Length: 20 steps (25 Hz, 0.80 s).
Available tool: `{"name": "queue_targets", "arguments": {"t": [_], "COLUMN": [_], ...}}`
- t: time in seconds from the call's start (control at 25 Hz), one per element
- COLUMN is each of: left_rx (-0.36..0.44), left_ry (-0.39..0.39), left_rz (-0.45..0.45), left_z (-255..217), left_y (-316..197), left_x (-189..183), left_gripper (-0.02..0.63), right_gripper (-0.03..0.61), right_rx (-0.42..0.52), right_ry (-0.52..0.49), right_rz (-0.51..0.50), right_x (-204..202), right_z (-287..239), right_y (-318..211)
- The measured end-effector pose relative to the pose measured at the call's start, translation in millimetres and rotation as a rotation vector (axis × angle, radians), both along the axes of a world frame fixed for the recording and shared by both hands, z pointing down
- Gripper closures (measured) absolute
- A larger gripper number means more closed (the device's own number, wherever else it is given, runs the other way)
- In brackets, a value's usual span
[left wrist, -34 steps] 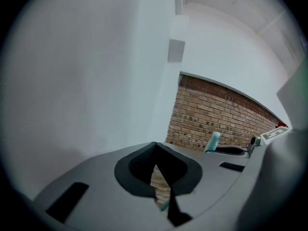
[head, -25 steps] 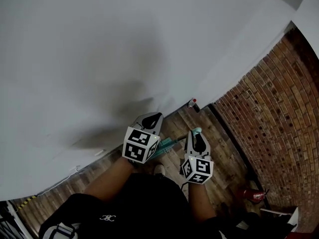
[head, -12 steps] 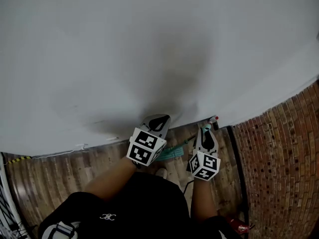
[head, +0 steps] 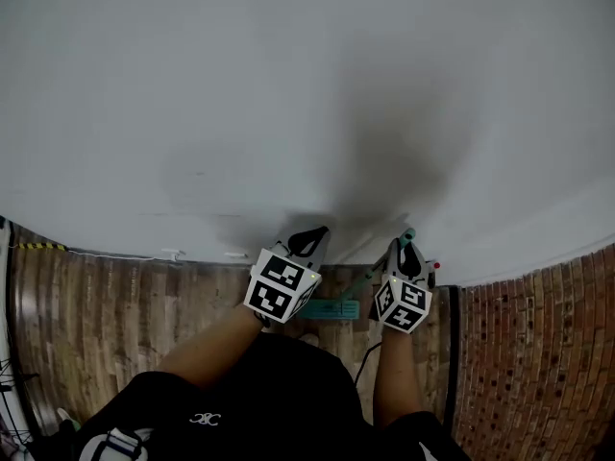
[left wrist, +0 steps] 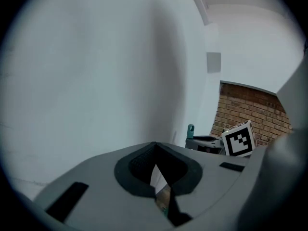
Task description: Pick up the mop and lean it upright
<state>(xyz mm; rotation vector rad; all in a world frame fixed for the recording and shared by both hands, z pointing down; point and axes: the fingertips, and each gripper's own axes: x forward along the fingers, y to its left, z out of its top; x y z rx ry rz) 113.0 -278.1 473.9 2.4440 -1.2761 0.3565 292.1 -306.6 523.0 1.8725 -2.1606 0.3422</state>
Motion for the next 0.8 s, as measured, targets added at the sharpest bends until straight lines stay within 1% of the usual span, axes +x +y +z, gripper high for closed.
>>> {"name": "queue_targets", "arguments": {"t": [0.16,0.36,0.52,0.8], "left_rx": [-0.018,-0.019,-0.019,-0.012], "left_ry": [0.013,0.007,0.005,0.015], "left_rz": [-0.04,-0.054,-0.051,-0.026], "left_z": [3.7,6.2,6.6,4.3], "left_y": [3.5,5.3,0.1,-12.1], "left_x": [-9.5,-12.3,-13.6,-8.5], "left_gripper": [0.62,0.62,0.62,0.62], "right_gripper": [0.468,0.468,0.469,0.469], "right_rx": [-0.026,-0.029,-0.01,-0.026], "right_ry": [0.003,0.001,0.024,0.042], "right_rz": [-0.031,-0.04,-0.033,-0.035], "right_x": [-10.9,-17.7,-20.9,-22.1], "right_z": [6.1,11.8,15.5,17.2], "right_y": [-21.7,-41.4,-45.0,-45.9]}}
